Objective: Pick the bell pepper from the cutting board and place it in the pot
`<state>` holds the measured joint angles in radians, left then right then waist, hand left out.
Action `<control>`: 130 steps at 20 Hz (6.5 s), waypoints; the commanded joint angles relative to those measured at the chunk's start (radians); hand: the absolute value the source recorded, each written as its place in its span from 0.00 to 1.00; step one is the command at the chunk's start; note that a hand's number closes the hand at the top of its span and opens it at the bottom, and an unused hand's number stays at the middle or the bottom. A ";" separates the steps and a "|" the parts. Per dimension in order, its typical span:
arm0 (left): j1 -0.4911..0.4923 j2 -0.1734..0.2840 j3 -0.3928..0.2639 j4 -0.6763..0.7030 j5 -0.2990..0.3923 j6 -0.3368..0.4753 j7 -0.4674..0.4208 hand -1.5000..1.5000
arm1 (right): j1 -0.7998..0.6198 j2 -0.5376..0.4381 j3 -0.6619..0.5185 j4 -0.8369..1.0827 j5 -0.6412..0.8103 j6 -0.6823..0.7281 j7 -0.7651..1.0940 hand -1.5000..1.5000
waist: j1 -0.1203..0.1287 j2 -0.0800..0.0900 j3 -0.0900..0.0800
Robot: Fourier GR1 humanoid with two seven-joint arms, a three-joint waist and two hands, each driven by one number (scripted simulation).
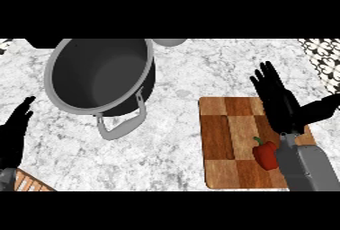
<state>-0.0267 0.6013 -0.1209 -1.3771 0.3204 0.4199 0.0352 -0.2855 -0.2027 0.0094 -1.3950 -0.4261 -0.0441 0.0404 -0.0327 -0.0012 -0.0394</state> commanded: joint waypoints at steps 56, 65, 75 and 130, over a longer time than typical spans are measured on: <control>-0.089 -0.050 -0.113 0.027 -0.080 -0.102 -0.005 0.50 | 0.171 -0.644 0.342 -0.405 0.508 0.339 1.002 0.00 | 0.075 0.004 0.040; -0.066 -0.041 -0.081 0.032 -0.063 -0.131 -0.031 0.50 | 0.123 -0.536 0.449 -0.312 0.565 0.304 1.048 0.00 | 0.064 0.002 0.040; -0.051 -0.031 -0.080 0.025 -0.079 -0.134 -0.035 0.50 | 0.055 -0.506 0.451 -0.178 0.595 0.336 0.994 0.00 | 0.058 0.001 0.040; -0.078 -0.055 -0.086 0.060 -0.081 -0.154 -0.053 0.50 | -0.688 0.202 0.602 -0.166 0.984 0.045 0.310 1.00 | 0.081 0.010 0.039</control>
<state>-0.1363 0.4978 -0.1670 -1.2937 0.3103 0.2755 -0.0035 -0.9127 -0.0056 0.6861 -1.6497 0.6105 0.0261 0.4018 0.0393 0.0088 -0.0460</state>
